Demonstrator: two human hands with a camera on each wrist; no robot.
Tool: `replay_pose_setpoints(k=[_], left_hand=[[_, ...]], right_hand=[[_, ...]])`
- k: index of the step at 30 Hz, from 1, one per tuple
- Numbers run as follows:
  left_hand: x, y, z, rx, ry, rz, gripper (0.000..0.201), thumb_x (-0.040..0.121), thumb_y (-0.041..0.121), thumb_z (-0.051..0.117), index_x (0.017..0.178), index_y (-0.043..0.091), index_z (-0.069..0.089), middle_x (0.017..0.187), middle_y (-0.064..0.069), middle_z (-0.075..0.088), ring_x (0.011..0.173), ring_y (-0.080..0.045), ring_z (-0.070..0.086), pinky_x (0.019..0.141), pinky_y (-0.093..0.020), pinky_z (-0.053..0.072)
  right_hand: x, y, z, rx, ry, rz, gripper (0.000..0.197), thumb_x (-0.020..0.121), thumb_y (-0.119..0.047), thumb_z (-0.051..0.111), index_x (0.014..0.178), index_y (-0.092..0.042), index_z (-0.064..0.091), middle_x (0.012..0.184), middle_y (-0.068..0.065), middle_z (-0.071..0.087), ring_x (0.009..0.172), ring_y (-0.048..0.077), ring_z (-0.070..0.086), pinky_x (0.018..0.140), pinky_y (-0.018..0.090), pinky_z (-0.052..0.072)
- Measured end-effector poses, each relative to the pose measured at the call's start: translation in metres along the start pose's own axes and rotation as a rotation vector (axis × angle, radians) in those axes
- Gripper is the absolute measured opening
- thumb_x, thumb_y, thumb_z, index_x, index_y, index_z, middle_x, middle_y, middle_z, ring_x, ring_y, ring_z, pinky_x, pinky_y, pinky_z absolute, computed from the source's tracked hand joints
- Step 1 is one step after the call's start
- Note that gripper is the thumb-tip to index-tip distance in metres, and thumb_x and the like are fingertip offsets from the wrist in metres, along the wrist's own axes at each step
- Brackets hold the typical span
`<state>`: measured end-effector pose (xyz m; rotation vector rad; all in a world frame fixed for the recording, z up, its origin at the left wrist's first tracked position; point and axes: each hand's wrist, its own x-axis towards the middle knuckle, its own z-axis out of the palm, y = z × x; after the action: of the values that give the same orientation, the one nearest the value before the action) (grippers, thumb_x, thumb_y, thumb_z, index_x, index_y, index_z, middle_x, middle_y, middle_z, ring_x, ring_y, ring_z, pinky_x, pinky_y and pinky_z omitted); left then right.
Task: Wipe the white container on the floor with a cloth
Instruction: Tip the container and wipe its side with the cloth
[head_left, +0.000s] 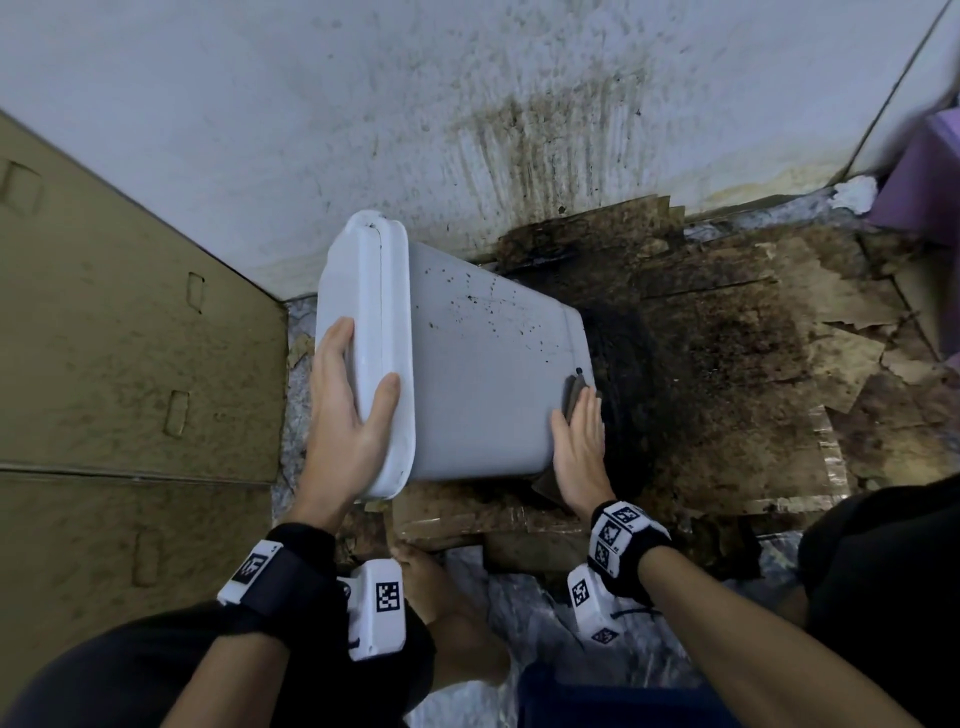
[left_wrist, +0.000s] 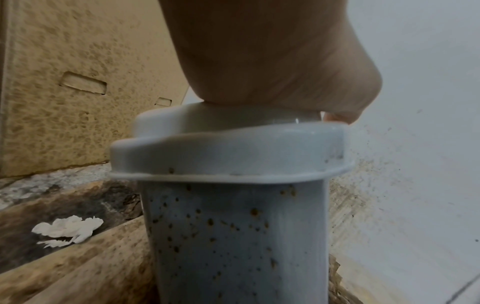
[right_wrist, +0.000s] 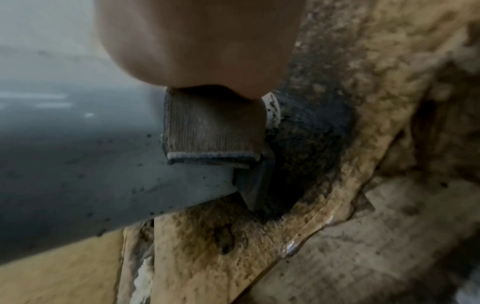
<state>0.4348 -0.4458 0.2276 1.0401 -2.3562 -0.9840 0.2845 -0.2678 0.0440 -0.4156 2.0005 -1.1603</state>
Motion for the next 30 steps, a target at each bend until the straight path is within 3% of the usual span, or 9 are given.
replay_pose_setpoints(k=[4, 8, 12, 15, 19, 23, 28, 30], left_hand=[[0.0, -0.001, -0.001, 0.017, -0.001, -0.003, 0.078, 0.099, 0.053, 0.047, 0.163, 0.013, 0.025, 0.168, -0.001, 0.026, 0.158, -0.021, 0.026, 0.129, -0.053, 0.024], [0.0, 0.0, -0.001, 0.039, 0.002, 0.005, 0.08, 0.099, 0.056, 0.046, 0.163, 0.013, 0.024, 0.169, -0.003, 0.026, 0.158, -0.021, 0.024, 0.129, -0.053, 0.024], [-0.001, -0.001, -0.001, 0.041, -0.011, -0.01, 0.081, 0.099, 0.058, 0.044, 0.164, 0.015, 0.022, 0.17, -0.001, 0.023, 0.159, -0.018, 0.023, 0.129, -0.05, 0.024], [-0.002, -0.003, -0.002, 0.027, -0.005, -0.014, 0.082, 0.099, 0.059, 0.044, 0.164, 0.015, 0.022, 0.17, -0.001, 0.024, 0.159, -0.019, 0.023, 0.129, -0.052, 0.024], [-0.001, -0.001, 0.001, 0.016, -0.002, -0.009, 0.081, 0.099, 0.057, 0.046, 0.164, 0.014, 0.024, 0.169, 0.0, 0.025, 0.159, -0.019, 0.024, 0.129, -0.053, 0.024], [0.001, 0.004, 0.005, 0.052, 0.003, 0.028, 0.078, 0.099, 0.054, 0.047, 0.162, 0.012, 0.028, 0.168, -0.003, 0.028, 0.158, -0.018, 0.024, 0.129, -0.051, 0.022], [0.001, 0.001, 0.003, 0.048, 0.002, 0.014, 0.079, 0.099, 0.055, 0.045, 0.163, 0.013, 0.026, 0.169, -0.002, 0.027, 0.158, -0.018, 0.022, 0.129, -0.051, 0.022], [0.001, 0.0, 0.002, 0.036, -0.002, 0.0, 0.08, 0.099, 0.056, 0.044, 0.163, 0.013, 0.025, 0.169, -0.002, 0.026, 0.159, -0.018, 0.022, 0.129, -0.051, 0.022]], right_hand=[[-0.014, -0.024, 0.013, -0.021, 0.014, -0.046, 0.071, 0.11, -0.045, 0.021, 0.161, -0.011, -0.013, 0.169, 0.001, -0.023, 0.155, 0.011, -0.023, 0.127, 0.037, -0.014], [-0.049, -0.08, 0.041, -0.066, 0.017, -0.304, 0.08, 0.098, -0.061, 0.009, 0.162, -0.017, -0.01, 0.169, -0.005, -0.02, 0.154, 0.003, -0.022, 0.125, 0.03, -0.016], [-0.068, -0.108, 0.05, -0.111, -0.041, -0.48, 0.071, 0.104, -0.055, 0.011, 0.163, -0.022, -0.01, 0.17, -0.009, -0.019, 0.154, 0.001, -0.019, 0.123, 0.023, -0.016], [-0.053, -0.083, 0.038, -0.165, -0.022, -0.567, 0.061, 0.11, -0.04, 0.02, 0.164, -0.021, 0.001, 0.172, -0.011, -0.008, 0.157, 0.002, -0.008, 0.127, 0.027, -0.004], [-0.017, -0.024, 0.02, 0.015, 0.096, -0.361, 0.054, 0.112, -0.032, 0.021, 0.164, -0.022, 0.01, 0.171, -0.014, 0.0, 0.156, -0.001, -0.001, 0.13, 0.04, 0.006], [0.006, 0.015, 0.005, 0.074, 0.124, -0.191, 0.052, 0.113, -0.029, 0.019, 0.163, -0.021, 0.006, 0.169, -0.014, -0.005, 0.154, -0.006, -0.006, 0.129, 0.037, 0.002], [0.008, 0.006, 0.012, 0.142, 0.161, -0.061, 0.053, 0.113, -0.025, 0.021, 0.163, -0.015, 0.004, 0.164, -0.017, -0.004, 0.157, 0.005, -0.006, 0.129, 0.035, -0.002], [0.001, -0.007, 0.022, 0.184, 0.177, -0.055, 0.055, 0.113, -0.03, 0.021, 0.163, -0.015, 0.004, 0.164, -0.017, -0.005, 0.157, 0.004, -0.007, 0.129, 0.036, -0.002]])
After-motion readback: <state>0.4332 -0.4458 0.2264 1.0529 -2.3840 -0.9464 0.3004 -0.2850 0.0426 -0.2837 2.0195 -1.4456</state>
